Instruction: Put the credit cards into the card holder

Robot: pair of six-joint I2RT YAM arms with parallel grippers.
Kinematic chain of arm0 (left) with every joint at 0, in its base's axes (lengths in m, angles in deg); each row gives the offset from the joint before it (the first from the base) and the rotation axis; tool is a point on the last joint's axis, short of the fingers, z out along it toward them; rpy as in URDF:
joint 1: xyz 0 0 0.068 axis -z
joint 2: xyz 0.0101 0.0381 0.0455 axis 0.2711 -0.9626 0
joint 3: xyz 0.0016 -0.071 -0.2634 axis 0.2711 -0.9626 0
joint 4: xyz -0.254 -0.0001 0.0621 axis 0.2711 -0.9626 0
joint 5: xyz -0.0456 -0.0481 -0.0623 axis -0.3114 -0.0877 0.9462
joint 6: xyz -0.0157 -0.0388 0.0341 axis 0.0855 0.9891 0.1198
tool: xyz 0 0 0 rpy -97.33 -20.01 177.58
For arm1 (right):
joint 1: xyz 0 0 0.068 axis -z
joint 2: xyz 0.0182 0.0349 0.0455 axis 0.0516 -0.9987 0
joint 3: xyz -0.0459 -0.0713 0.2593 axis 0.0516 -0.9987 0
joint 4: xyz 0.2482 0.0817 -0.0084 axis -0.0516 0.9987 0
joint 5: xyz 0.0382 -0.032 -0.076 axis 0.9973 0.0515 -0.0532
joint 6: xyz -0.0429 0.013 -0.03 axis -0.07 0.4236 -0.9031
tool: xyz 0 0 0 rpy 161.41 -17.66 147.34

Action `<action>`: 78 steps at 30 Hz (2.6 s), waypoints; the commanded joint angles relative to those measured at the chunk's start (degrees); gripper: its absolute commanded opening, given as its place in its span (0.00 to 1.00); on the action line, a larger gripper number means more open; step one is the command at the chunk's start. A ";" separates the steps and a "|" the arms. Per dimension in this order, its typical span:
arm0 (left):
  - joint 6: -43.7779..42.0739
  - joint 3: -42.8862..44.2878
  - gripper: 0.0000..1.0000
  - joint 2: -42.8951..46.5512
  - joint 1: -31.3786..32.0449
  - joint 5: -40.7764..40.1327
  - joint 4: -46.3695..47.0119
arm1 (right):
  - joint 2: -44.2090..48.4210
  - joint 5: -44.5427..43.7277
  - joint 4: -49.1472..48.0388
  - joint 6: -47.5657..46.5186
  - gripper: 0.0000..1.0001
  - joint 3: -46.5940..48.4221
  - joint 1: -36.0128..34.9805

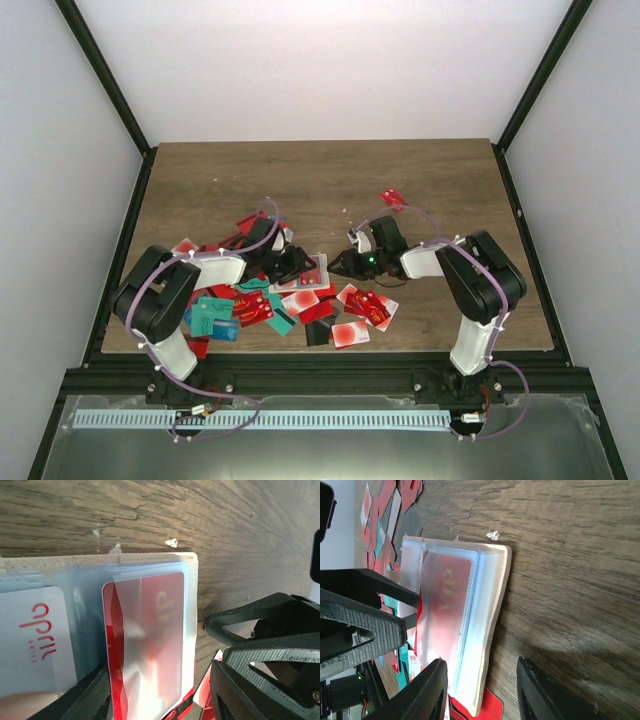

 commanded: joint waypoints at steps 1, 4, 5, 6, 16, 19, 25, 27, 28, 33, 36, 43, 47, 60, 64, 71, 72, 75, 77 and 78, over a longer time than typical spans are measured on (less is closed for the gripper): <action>-1.50 0.50 0.56 2.08 0.06 -3.52 -7.23 | 0.25 -1.95 3.57 -0.63 0.41 0.49 -0.25; -2.06 0.76 0.61 3.57 0.08 -4.31 -8.82 | 0.61 -1.88 3.89 -0.77 0.41 0.68 -0.26; -2.21 0.88 0.64 4.10 0.04 -4.42 -9.38 | 0.82 -1.86 3.98 -0.80 0.41 0.74 -0.24; -2.37 1.01 0.66 4.59 0.06 -4.54 -9.82 | 1.01 -1.80 4.04 -0.87 0.41 0.77 -0.24; -8.14 3.79 0.76 9.67 0.04 -11.97 -20.34 | 4.51 3.85 2.26 0.93 0.41 0.23 -0.24; -11.35 4.42 0.65 10.63 0.08 -15.03 -22.33 | 4.83 5.51 1.37 2.31 0.41 0.01 -0.29; -15.53 4.83 0.32 9.42 0.12 -15.09 -21.80 | 3.47 7.62 -1.24 4.73 0.41 0.02 -0.48; -16.52 5.00 0.24 8.70 0.24 -14.85 -21.51 | 2.77 8.01 -1.80 5.40 0.41 0.36 -0.73; -16.84 5.15 0.21 8.28 0.33 -14.77 -21.36 | 2.37 8.14 -1.91 5.57 0.41 0.53 -0.95; -17.98 5.33 0.12 6.46 0.82 -14.15 -20.77 | 0.99 8.06 -2.32 6.28 0.41 1.48 -1.85; -18.49 5.37 0.10 5.22 1.01 -14.36 -20.67 | 0.17 7.90 -2.46 6.56 0.41 2.16 -2.25; -19.01 4.70 0.08 2.86 1.35 -14.85 -20.24 | -2.12 7.80 -2.64 7.19 0.41 4.09 -3.48; -18.91 4.23 0.08 2.24 1.57 -14.69 -19.72 | -2.81 7.62 -2.55 7.52 0.41 5.16 -4.17; -18.82 3.54 0.07 1.53 1.91 -14.06 -18.75 | -5.70 6.40 -2.08 8.12 0.41 7.08 -5.34; -18.82 3.25 0.06 1.60 1.93 -13.72 -18.48 | -6.50 6.55 -2.35 8.40 0.41 7.33 -5.66; -18.57 3.17 0.06 1.68 2.26 -13.18 -18.12 | -6.77 6.92 -2.59 8.86 0.41 7.98 -6.06; -18.49 3.28 0.06 1.62 2.34 -13.18 -18.12 | -6.63 6.91 -2.52 8.80 0.40 8.08 -6.07; -18.24 3.53 0.06 1.60 2.68 -13.01 -18.04 | -6.11 6.76 -1.93 8.40 0.40 8.22 -6.05; -18.05 3.75 0.06 1.42 2.98 -12.91 -17.94 | -5.76 6.54 -1.48 8.10 0.41 8.22 -6.02; -17.97 3.94 0.06 1.38 3.17 -12.91 -17.95 | -5.66 6.57 -1.35 8.01 0.41 8.14 -6.04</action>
